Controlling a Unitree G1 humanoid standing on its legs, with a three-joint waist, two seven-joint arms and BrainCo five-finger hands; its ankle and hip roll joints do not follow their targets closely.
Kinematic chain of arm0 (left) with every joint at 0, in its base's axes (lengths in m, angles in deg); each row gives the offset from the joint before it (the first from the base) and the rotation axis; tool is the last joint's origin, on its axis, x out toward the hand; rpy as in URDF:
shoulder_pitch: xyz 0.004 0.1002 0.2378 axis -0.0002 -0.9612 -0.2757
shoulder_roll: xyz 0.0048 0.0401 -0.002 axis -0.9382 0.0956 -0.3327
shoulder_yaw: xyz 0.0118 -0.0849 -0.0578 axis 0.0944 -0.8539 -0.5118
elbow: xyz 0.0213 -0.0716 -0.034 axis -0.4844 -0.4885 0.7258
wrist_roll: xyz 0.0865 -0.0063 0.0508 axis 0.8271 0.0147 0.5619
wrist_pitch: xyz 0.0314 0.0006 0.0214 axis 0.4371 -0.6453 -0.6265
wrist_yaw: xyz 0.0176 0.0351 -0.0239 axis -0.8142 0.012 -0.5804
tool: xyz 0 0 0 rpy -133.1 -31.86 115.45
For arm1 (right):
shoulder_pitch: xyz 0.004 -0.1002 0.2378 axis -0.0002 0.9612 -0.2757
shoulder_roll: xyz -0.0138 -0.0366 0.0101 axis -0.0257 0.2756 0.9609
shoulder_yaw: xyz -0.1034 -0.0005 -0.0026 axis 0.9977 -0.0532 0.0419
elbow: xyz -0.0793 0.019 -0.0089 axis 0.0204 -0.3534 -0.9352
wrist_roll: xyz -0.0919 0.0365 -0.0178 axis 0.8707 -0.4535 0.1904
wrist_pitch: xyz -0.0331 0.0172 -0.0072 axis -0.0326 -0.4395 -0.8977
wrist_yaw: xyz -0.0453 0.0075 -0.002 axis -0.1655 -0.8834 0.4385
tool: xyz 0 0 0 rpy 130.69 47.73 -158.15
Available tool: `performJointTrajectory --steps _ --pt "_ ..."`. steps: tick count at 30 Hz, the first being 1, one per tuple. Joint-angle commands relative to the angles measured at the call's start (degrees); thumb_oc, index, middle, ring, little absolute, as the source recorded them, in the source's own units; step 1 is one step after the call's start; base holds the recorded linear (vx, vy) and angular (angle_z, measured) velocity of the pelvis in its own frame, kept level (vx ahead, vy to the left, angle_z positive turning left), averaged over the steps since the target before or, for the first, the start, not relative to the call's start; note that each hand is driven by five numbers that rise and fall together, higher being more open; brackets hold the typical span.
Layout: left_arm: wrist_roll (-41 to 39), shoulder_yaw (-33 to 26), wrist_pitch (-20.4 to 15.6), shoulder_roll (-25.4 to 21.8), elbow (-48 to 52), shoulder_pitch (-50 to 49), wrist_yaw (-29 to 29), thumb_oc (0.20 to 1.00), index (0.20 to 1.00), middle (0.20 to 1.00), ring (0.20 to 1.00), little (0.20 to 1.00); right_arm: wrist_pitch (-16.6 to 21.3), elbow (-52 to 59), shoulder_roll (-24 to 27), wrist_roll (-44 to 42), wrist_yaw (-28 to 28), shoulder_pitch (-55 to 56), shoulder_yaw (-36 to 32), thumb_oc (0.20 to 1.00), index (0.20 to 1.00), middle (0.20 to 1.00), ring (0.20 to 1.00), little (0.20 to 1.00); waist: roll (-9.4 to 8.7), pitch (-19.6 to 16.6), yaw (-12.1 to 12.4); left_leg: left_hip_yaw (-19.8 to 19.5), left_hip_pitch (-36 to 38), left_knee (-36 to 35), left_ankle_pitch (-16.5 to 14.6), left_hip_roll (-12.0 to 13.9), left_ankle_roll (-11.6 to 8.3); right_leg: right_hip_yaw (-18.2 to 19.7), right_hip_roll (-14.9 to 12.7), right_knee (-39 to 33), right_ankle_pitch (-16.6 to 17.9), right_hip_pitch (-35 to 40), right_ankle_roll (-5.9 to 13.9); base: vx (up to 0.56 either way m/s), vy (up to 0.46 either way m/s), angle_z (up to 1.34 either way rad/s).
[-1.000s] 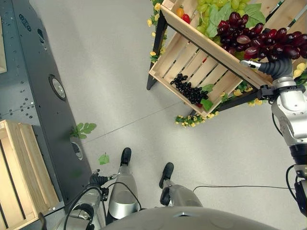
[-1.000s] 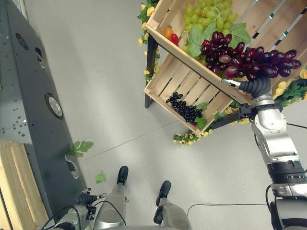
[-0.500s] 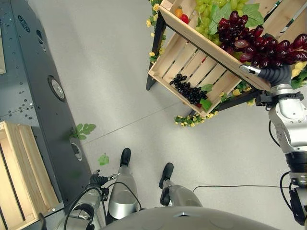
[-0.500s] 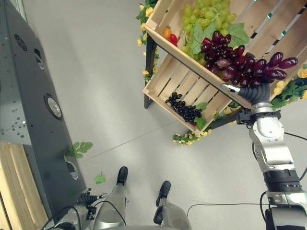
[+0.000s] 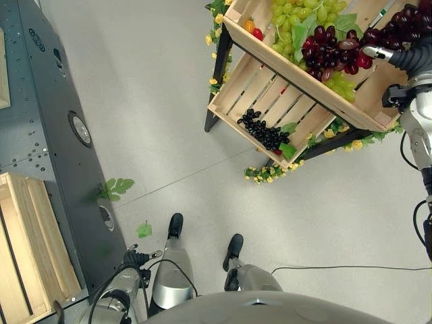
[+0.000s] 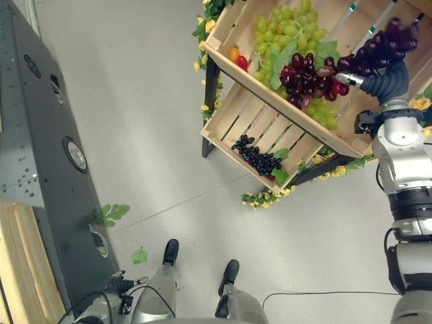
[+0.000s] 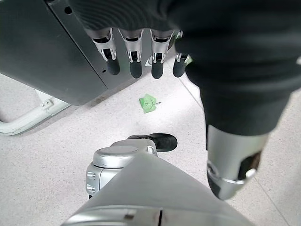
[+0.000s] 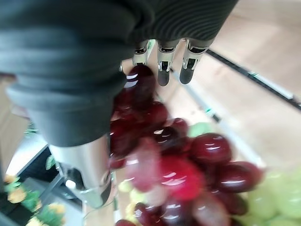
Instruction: Pick up the fruits from the basket on one side to the basket on the other side
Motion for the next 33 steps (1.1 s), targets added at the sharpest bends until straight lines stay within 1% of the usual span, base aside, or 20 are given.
performJointTrajectory --steps 1,3,7,13,16,22,28,30,31,33 --pt "-0.2 0.7 -0.1 0.7 -3.1 0.4 -0.3 1.0 1.0 1.0 1.0 1.0 1.0 7.0 2.6 1.3 -1.7 4.8 -2.6 1.0 1.0 1.0 1.0 1.0 0.24 -1.8 -1.0 -0.3 -1.3 0.4 -4.0 -1.3 0.88 0.1 -1.7 0.3 -1.4 -2.2 4.3 0.0 0.0 0.0" --pt "-0.2 0.6 -0.1 0.8 -3.0 0.3 -0.7 1.0 1.0 1.0 1.0 1.0 0.8 8.7 3.2 1.9 -2.6 6.9 -3.6 1.0 1.0 1.0 1.0 1.0 0.25 -1.7 -1.0 -0.4 -1.4 0.3 -4.0 -1.2 0.84 -0.1 -1.7 0.3 -1.4 -2.3 4.31 0.01 -0.013 0.05" --pt "0.0 0.7 -0.3 0.6 -2.8 0.1 -0.9 1.0 1.0 1.0 1.0 1.0 1.3 9.1 3.7 1.5 -3.1 6.9 -3.5 1.0 1.0 1.0 1.0 1.0 0.19 -1.8 -0.9 -0.5 -1.4 0.3 -4.0 -1.2 0.83 -0.1 -1.6 0.3 -1.4 -2.4 4.2 0.01 -0.003 -0.02" --pt "-0.3 1.4 -0.4 0.4 -2.7 0.1 -0.9 1.0 1.0 1.0 1.0 1.0 1.6 5.5 3.7 0.9 -2.0 1.7 -0.8 1.0 1.0 1.0 1.0 1.0 0.22 -1.9 -0.5 -0.7 -1.2 0.2 -4.1 -1.0 0.78 -0.2 -1.5 0.3 -1.6 -2.0 4.09 0.0 0.0 0.0" --pt "-0.7 1.5 -0.5 0.4 -2.8 0.4 -0.5 1.0 1.0 1.0 1.0 1.0 1.8 3.8 2.4 0.3 -1.4 -0.4 0.3 1.0 1.0 1.0 1.0 1.0 0.08 -1.9 -0.3 -0.7 -1.1 0.3 -4.1 -1.0 0.77 -0.3 -1.4 0.3 -1.6 -2.0 4.04 0.0 0.0 0.0" --pt "-0.2 0.6 -0.2 0.6 -2.6 0.4 -0.7 1.0 1.0 1.0 1.0 1.0 1.7 9.5 0.0 2.0 -2.0 5.1 -3.0 1.0 1.0 1.0 1.0 1.0 0.06 -2.0 -0.5 -1.1 -1.1 0.3 -4.2 -1.0 0.76 -0.5 -1.4 0.3 -1.8 -1.8 4.02 0.0 0.0 0.0" --pt "0.6 0.7 0.0 0.5 -2.4 0.1 -0.8 1.0 1.0 1.0 1.0 1.0 1.7 9.7 -0.3 2.5 -2.1 5.3 -3.5 1.0 1.0 1.0 1.0 1.0 0.15 -2.0 -0.4 -1.1 -1.1 0.3 -4.3 -0.8 0.71 -0.6 -1.4 0.3 -1.9 -1.7 4.0 0.0 0.0 0.0" --pt "0.5 1.0 0.0 0.2 -2.5 0.2 -0.9 1.0 1.0 1.0 1.0 1.0 1.6 7.6 0.7 2.4 -1.0 2.5 -2.4 1.0 1.0 1.0 1.0 1.0 0.21 -2.1 -0.3 -1.1 -1.0 0.3 -4.3 -0.8 0.68 -0.6 -1.4 0.3 -1.9 -1.7 3.97 0.0 0.0 0.0" --pt "0.4 1.9 0.0 -0.5 -2.9 0.3 -0.6 1.0 1.0 1.0 1.0 1.0 1.3 1.8 2.6 1.8 1.6 -3.9 0.2 1.0 1.0 1.0 1.0 1.0 0.04 -2.3 0.2 -1.0 -0.9 0.3 -4.3 -0.8 0.65 -0.6 -1.4 0.3 -1.8 -1.7 3.94 0.0 0.0 0.0" --pt "-0.5 2.4 -0.2 -0.8 -3.2 0.6 -0.2 1.0 1.0 1.0 1.0 1.0 1.2 -3.8 3.6 0.1 2.7 -10.9 4.7 1.0 1.0 1.0 1.0 1.0 -0.08 -2.1 0.3 -0.7 -0.8 0.3 -4.3 -0.8 0.65 -0.3 -1.4 0.3 -1.7 -1.7 3.87 0.0 0.0 0.0"
